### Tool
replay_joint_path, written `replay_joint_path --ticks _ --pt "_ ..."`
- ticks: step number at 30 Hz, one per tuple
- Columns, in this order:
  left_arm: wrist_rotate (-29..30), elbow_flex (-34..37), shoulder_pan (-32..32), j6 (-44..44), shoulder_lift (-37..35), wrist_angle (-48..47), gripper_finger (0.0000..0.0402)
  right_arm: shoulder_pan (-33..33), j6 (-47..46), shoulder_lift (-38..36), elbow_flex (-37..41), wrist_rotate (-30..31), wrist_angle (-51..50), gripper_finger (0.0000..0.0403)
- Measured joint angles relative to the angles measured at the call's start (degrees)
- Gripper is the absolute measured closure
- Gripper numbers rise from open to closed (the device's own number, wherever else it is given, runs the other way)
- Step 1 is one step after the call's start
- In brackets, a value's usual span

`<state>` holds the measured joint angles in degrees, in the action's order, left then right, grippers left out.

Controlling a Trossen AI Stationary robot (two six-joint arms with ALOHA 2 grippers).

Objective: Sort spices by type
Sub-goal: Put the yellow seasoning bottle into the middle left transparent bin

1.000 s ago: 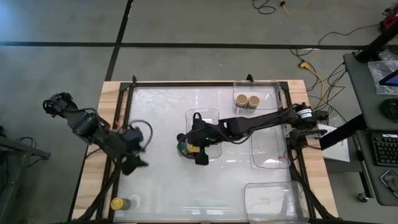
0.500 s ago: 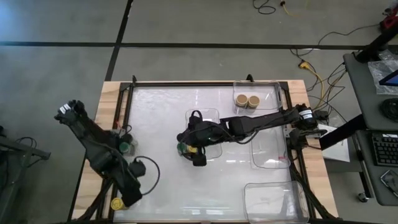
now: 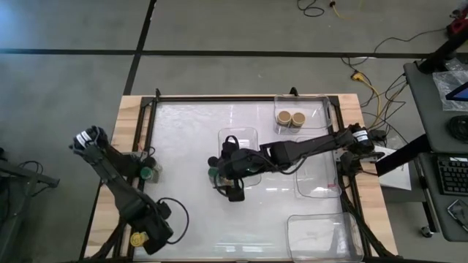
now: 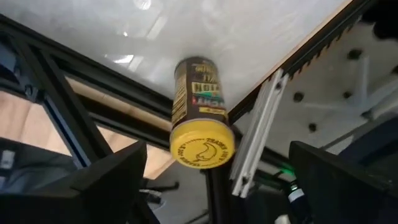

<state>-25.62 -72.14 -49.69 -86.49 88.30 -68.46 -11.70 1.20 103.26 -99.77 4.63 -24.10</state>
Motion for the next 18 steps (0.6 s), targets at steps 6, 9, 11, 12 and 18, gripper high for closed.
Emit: replay_joint_path --ticks 6,9,11,12,18 --pt "-5.7 7.9 -1.5 -3.2 -1.3 10.5 0.0045 -1.4 -1.2 0.0 0.0 0.0 -2.2 0.0049" --pt "-6.6 9.5 -1.9 -6.8 -1.3 15.0 0.0052 -2.1 -1.7 0.0 0.0 0.0 -4.0 0.0049" --pt "-6.6 9.7 -2.1 -8.5 -1.2 15.5 0.0053 -2.5 -2.1 0.0 0.0 0.0 -4.5 0.0049" --pt "-6.6 10.0 -2.3 -9.1 -1.2 15.1 0.0053 -2.7 -2.1 0.0 0.0 0.0 -4.6 0.0049" --pt "-6.6 10.8 -3.7 -13.0 -1.2 15.2 0.0054 -2.9 -2.1 0.0 0.0 0.0 -4.5 0.0049"
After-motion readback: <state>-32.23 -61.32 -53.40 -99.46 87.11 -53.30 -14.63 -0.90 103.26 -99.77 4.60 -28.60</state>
